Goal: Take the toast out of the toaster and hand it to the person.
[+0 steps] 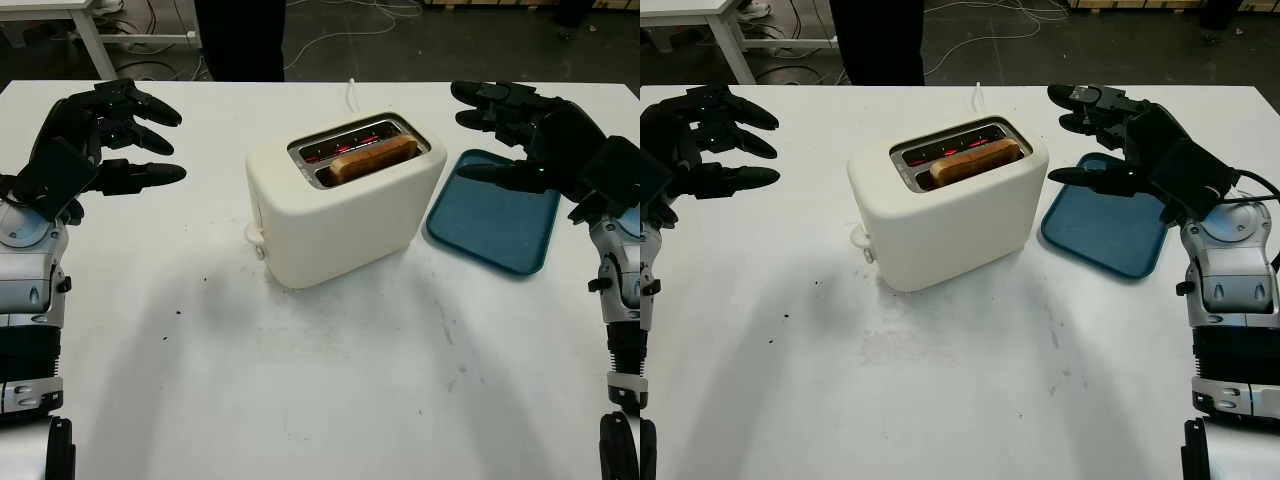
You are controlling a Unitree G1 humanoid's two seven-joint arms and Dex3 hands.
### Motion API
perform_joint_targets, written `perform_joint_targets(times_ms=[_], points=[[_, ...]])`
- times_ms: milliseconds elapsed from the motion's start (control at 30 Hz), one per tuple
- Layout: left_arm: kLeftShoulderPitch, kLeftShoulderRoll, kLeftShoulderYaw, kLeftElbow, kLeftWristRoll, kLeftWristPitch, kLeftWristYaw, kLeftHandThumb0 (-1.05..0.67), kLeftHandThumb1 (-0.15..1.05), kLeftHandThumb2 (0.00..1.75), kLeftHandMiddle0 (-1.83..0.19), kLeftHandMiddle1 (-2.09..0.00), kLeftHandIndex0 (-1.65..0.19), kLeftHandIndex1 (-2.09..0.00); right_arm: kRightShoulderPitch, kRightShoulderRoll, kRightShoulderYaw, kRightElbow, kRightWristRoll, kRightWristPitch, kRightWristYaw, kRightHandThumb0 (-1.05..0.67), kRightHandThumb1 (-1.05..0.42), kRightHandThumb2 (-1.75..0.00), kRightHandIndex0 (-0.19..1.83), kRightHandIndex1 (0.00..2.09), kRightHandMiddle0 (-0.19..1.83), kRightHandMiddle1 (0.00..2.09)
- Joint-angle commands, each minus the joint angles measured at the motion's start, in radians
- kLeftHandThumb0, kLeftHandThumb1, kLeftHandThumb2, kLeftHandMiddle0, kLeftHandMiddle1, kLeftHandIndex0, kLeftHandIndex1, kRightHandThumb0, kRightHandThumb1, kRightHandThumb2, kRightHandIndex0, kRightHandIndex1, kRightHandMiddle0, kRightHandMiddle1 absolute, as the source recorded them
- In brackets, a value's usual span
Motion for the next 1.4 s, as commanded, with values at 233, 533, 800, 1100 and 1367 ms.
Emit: perform_joint_targets(times_ms=[233, 533, 800, 1100, 1367], points=[[-0.005, -0.002, 0.001, 0.003, -0.001, -0.012, 0.004, -1.05, 0.58, 0.00, -0.67, -1.03, -0.65, -0.95, -0.005, 0.004, 0.002, -0.018, 0.004, 0.012, -0.007, -0.69, -0.74, 0.00, 0.10, 0.59, 0.43, 0.00], [-0.003, -0.001, 0.003, -0.006, -0.007, 0.004, 0.002, -1.05, 0.56, 0.00, -0.65, -1.04, -0.64, -0.95, -0.005, 0.005, 0.003, -0.009, 0.002, -0.007, -0.004, -0.71, -0.75, 0.00, 0.10, 0.59, 0.43, 0.00], [-0.003, -0.002, 0.002, -0.003, -0.004, -0.002, 0.004, -1.05, 0.56, 0.00, -0.65, -1.05, -0.64, -0.95, -0.002, 0.006, 0.001, -0.011, 0.002, -0.003, -0.007, -0.73, -0.75, 0.00, 0.10, 0.60, 0.43, 0.00], [-0.002, -0.002, 0.000, -0.009, -0.001, 0.003, 0.006, -1.05, 0.56, 0.00, -0.65, -1.06, -0.63, -0.96, -0.002, 0.005, 0.000, -0.011, 0.001, -0.003, -0.009, -0.72, -0.75, 0.00, 0.12, 0.60, 0.44, 0.01], [0.000, -0.001, 0.001, -0.001, 0.000, -0.006, 0.005, -1.05, 0.57, 0.01, -0.65, -1.06, -0.63, -0.97, -0.003, 0.003, 0.003, -0.011, -0.003, -0.007, -0.008, -0.71, -0.75, 0.00, 0.11, 0.60, 0.43, 0.00]])
